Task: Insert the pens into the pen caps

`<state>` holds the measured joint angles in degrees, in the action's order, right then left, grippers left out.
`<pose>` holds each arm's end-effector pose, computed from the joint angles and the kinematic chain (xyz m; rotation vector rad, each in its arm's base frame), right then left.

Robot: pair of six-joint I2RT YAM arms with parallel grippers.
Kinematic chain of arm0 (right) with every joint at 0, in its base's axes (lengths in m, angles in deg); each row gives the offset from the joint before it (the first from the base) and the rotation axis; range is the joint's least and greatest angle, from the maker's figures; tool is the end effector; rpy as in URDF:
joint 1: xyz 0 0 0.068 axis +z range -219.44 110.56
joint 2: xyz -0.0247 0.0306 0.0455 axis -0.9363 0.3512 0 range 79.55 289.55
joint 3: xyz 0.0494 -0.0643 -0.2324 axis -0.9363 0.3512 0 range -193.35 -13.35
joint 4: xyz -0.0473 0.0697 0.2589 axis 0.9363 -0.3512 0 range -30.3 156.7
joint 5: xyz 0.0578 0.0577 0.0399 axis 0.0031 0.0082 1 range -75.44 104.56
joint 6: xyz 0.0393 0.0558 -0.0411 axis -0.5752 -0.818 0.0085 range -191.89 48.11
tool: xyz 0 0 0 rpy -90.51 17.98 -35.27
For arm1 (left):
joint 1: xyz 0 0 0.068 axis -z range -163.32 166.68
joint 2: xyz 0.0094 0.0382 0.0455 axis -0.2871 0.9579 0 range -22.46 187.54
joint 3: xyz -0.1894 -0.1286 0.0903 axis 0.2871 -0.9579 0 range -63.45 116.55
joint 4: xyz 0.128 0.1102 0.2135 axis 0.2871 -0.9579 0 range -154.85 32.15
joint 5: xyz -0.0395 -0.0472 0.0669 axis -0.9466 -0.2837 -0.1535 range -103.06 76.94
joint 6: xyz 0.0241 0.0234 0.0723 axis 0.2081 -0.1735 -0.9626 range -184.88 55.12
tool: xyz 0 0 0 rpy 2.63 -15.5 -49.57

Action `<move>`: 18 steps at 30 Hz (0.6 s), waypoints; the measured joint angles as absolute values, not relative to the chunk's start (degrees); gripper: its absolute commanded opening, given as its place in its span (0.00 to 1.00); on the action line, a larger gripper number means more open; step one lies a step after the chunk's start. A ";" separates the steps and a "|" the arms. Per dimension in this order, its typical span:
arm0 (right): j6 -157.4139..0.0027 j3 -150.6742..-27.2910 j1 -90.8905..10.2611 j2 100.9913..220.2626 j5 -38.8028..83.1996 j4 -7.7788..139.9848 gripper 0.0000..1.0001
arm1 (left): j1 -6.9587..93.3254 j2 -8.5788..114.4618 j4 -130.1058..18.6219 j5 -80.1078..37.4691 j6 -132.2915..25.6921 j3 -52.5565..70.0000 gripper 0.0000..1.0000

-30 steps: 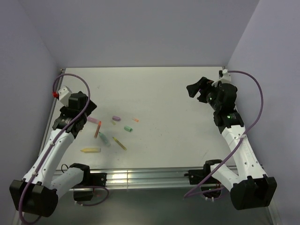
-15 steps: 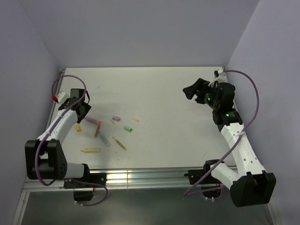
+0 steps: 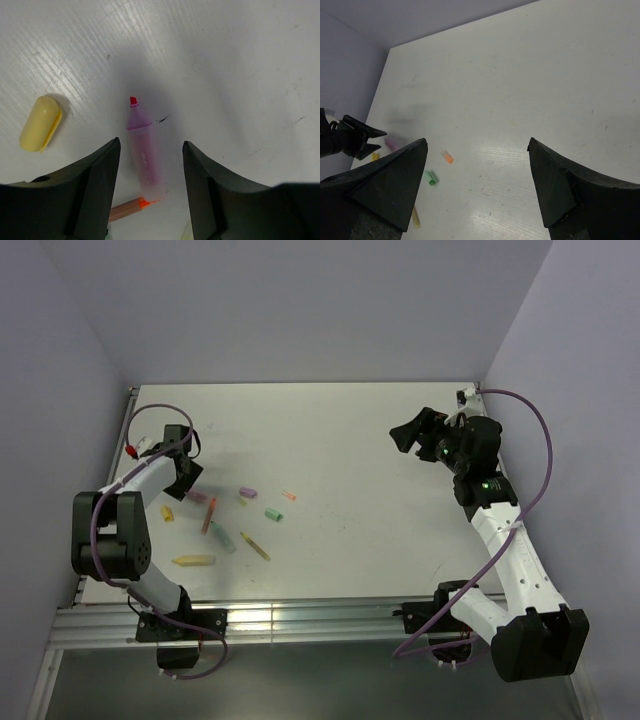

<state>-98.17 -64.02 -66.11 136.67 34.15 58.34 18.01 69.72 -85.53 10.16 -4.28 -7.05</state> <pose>0.2855 0.0396 0.3073 0.1270 1.8627 0.6731 0.3339 0.0194 0.1257 -1.3625 2.1461 0.1393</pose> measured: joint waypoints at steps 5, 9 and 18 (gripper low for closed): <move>-97.98 -64.02 -66.11 136.67 34.35 58.27 0.89 | 18.01 71.31 -85.51 9.99 -2.75 -6.94 0.55; -97.98 -64.02 -66.11 136.67 34.61 58.19 0.89 | 18.01 72.47 -85.53 9.36 -1.96 -6.94 0.53; -97.96 -64.02 -66.11 136.71 35.49 58.03 0.89 | 18.01 74.96 -85.66 9.49 0.11 -6.81 0.42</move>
